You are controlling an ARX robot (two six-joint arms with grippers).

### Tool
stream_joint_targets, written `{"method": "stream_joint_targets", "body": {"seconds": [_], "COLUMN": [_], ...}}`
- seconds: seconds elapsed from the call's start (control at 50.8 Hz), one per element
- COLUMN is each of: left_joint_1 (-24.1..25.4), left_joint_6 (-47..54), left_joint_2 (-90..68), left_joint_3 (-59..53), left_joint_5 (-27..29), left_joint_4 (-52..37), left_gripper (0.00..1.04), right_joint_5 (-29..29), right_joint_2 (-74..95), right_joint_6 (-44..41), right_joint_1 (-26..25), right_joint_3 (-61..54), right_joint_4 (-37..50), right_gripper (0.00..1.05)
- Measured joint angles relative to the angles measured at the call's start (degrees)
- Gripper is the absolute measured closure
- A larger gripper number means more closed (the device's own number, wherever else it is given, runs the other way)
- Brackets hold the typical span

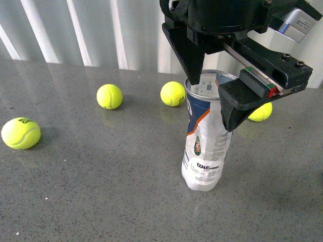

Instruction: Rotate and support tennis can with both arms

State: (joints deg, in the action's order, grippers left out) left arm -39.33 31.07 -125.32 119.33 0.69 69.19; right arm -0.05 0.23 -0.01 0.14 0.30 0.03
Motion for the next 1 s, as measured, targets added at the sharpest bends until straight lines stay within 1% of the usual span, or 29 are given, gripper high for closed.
{"method": "stream_joint_targets", "body": {"seconds": [0.216,0.354,0.433,0.472,0.492,0.512,0.571,0.59,0.689,0.807,0.846,0.905,0.925,0.944,0.964,0.984,1.003], "left_joint_1": [-0.81,-0.76,-0.04,0.46,0.61,1.07,2.32,2.58,3.45,3.76,3.13,2.71,2.73,2.91,3.30,4.13,4.83], "left_joint_6": [-1.99,-7.56,-13.55,-17.00,-17.42,-21.00,-28.83,-30.27,-34.56,-36.26,-35.69,-33.68,-33.24,-32.87,-32.63,-32.20,-32.15], "left_joint_2": [3.10,5.88,9.14,11.37,11.96,13.86,18.86,19.54,20.76,20.65,21.55,26.12,28.04,30.03,32.15,35.19,37.13], "left_joint_3": [-2.89,-2.97,-4.59,-6.45,-7.04,-9.03,-15.12,-15.85,-16.94,-17.73,-20.59,-32.22,-36.59,-41.09,-45.35,-51.69,-55.52], "left_joint_5": [-1.05,-8.28,-13.75,-15.52,-15.76,-15.82,-13.33,-12.94,-12.70,-12.48,-6.91,10.86,15.74,19.76,22.43,26.93,28.37], "left_joint_4": [-0.48,-1.44,-5.64,-8.94,-9.94,-13.38,-23.12,-24.35,-25.75,-25.79,-30.84,-49.37,-55.45,-61.51,-67.43,-76.37,-82.36], "left_gripper": [0.07,0.07,0.07,0.07,0.07,0.07,0.07,0.07,0.07,0.07,0.10,0.21,0.24,0.28,0.31,0.37,0.40], "right_joint_5": [0.00,0.00,-0.02,-0.02,0.00,0.00,0.00,0.02,-0.02,-0.02,-0.04,-0.02,-0.07,-0.04,0.00,0.17,0.26], "right_joint_2": [0.00,-0.02,0.00,0.00,0.00,0.00,-0.02,0.00,0.00,0.00,-0.02,0.00,0.00,0.00,0.00,0.00,-0.02], "right_joint_6": [0.00,0.00,0.00,0.00,0.00,0.00,0.00,0.02,0.02,0.00,0.00,0.00,0.00,0.00,0.00,0.02,0.02], "right_joint_1": [0.00,0.00,0.00,0.00,0.00,0.00,0.00,0.00,0.00,0.00,0.00,0.00,0.00,0.00,0.00,0.00,0.00], "right_joint_3": [0.00,0.00,0.00,0.00,0.00,0.00,0.00,0.00,0.00,0.00,0.00,0.00,0.00,0.00,0.00,0.00,0.00], "right_joint_4": [0.00,0.00,0.00,0.00,0.00,0.00,0.00,0.00,0.00,0.00,0.00,0.00,0.00,0.00,0.00,0.00,0.00], "right_gripper": [0.07,0.07,0.07,0.07,0.07,0.07,0.07,0.07,0.07,0.07,0.07,0.07,0.07,0.07,0.07,0.07,0.07]}}
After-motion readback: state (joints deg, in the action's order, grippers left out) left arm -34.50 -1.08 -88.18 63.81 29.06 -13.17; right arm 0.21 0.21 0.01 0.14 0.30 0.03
